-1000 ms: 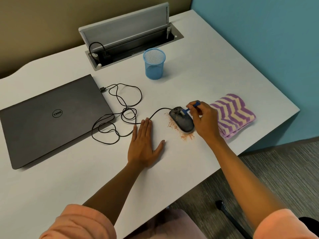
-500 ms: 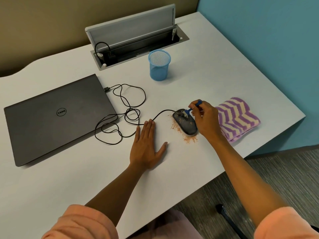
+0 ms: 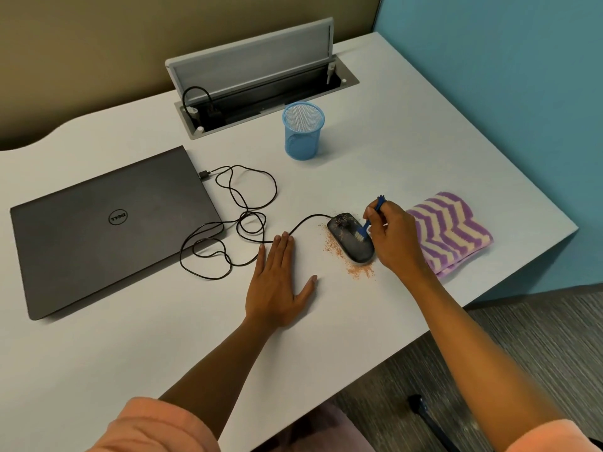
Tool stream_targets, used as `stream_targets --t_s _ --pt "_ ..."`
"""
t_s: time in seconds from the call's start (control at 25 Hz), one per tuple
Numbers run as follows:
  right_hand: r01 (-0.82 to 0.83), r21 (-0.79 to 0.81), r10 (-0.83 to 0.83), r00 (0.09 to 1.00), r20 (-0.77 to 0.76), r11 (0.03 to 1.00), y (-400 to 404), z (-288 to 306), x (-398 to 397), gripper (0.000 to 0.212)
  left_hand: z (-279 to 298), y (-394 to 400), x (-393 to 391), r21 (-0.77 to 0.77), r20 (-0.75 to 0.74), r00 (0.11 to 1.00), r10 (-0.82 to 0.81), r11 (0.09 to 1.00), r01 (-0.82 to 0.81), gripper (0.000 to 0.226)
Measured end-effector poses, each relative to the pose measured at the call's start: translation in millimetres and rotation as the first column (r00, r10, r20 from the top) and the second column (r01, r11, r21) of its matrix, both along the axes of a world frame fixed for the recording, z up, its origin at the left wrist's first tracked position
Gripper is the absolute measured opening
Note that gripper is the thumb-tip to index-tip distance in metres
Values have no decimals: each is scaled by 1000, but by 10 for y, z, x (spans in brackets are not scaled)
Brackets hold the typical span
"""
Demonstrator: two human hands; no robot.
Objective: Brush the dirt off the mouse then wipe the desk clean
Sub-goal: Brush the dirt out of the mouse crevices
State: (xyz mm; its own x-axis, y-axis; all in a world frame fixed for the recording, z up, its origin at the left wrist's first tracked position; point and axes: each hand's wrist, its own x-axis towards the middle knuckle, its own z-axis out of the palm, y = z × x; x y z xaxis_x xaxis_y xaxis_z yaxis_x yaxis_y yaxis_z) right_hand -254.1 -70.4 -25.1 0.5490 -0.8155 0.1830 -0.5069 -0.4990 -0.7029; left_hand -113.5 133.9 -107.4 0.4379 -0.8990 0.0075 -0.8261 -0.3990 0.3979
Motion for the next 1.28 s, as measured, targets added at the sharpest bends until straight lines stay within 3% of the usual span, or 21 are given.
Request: stream_targets --t_s 0.2,0.44,0.64,0.8,1.08,1.28 --pt "25 108 -33 997 73 994 -1 10 195 22 2 -4 3 4 -3 1000 2 1000 -2 89" --pt "-41 38 42 998 -41 998 2 -7 11 14 -4 1 0 13 10 1000 5 1000 -5 89" --pt "0 91 -3 999 39 996 -43 72 183 21 9 -5 -6 14 8 1000 7 1000 -7 89" --pt "-20 63 21 1000 -12 998 -41 83 -30 19 19 -2 -5 16 10 1000 3 1000 -3 88" --pt "37 178 -48 997 58 983 40 79 -168 18 69 1 -29 -82 38 999 10 997 -6 96" --pt "16 192 -36 994 103 981 58 66 -277 20 221 -472 -309 -148 -47 999 0 989 -7 103"
